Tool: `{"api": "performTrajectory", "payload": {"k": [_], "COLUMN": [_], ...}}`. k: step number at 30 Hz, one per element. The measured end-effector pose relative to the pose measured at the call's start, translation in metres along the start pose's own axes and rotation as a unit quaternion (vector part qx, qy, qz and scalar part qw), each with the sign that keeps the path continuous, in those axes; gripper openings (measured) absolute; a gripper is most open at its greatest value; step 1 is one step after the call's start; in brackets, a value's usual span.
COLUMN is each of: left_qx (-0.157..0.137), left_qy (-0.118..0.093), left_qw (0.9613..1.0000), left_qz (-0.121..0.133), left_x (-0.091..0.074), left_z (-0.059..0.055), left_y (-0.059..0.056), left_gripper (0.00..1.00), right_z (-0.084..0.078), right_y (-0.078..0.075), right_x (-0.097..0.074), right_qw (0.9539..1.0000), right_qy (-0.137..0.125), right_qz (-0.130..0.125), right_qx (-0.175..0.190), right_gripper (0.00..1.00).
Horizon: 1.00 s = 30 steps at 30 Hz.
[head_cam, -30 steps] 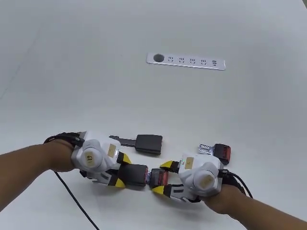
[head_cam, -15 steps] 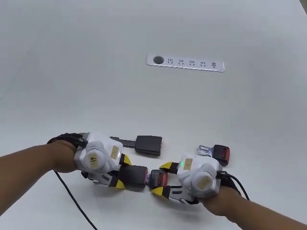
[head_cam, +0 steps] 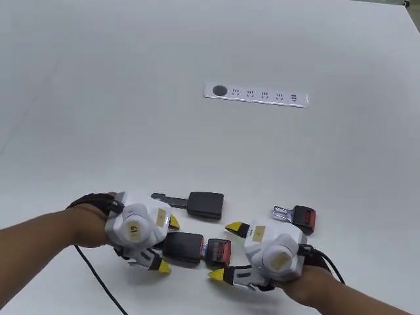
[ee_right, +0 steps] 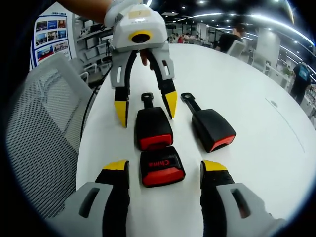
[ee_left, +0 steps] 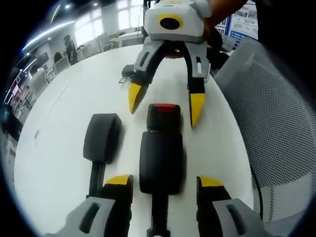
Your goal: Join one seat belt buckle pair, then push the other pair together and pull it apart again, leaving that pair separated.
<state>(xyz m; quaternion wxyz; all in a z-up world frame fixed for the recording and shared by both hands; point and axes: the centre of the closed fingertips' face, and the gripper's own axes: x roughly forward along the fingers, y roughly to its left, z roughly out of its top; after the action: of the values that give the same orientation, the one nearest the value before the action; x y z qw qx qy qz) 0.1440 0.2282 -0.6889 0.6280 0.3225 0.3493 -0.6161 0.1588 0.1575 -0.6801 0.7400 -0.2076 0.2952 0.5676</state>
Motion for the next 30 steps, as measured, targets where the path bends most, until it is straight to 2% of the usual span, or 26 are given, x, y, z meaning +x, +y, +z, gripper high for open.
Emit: {"api": "performTrajectory", "payload": {"k": [2, 5, 8, 10, 20, 25, 30], "left_qx": [-0.010, -0.027, -0.047, -0.051, -0.066, -0.065, -0.071], "left_qy": [-0.012, -0.034, -0.058, -0.065, -0.078, -0.074, -0.079], "left_qw": [0.9998, 0.9984, 0.9954, 0.9943, 0.9906, 0.9904, 0.9885], "left_qz": [0.012, 0.037, 0.060, 0.067, 0.092, 0.097, 0.108], "left_x": [-0.004, -0.013, -0.025, -0.029, -0.041, -0.041, -0.039], "left_z": [0.003, 0.011, 0.020, 0.023, 0.031, 0.035, 0.041], "left_y": [0.001, 0.009, 0.018, 0.021, 0.045, 0.053, 0.066], "left_gripper": [0.55, 0.57, 0.58, 0.59, 0.59, 0.59, 0.59], "right_z": [0.006, 0.008, 0.009, 0.007, -0.017, -0.028, -0.041], "right_y": [-0.006, -0.010, -0.019, -0.025, -0.064, -0.077, -0.093], "right_x": [-0.008, -0.023, -0.041, -0.052, -0.092, -0.105, -0.113], "right_qw": [0.9998, 0.9992, 0.9979, 0.9970, 0.9932, 0.9924, 0.9924], "right_qy": [-0.016, -0.025, -0.040, -0.046, -0.044, -0.045, -0.035], "right_qz": [-0.011, -0.026, -0.044, -0.053, -0.092, -0.089, -0.090], "right_qx": [0.007, 0.016, 0.025, 0.030, 0.055, 0.073, 0.076], "right_gripper": [0.57, 0.57, 0.58, 0.59, 0.65, 0.70, 0.73]}}
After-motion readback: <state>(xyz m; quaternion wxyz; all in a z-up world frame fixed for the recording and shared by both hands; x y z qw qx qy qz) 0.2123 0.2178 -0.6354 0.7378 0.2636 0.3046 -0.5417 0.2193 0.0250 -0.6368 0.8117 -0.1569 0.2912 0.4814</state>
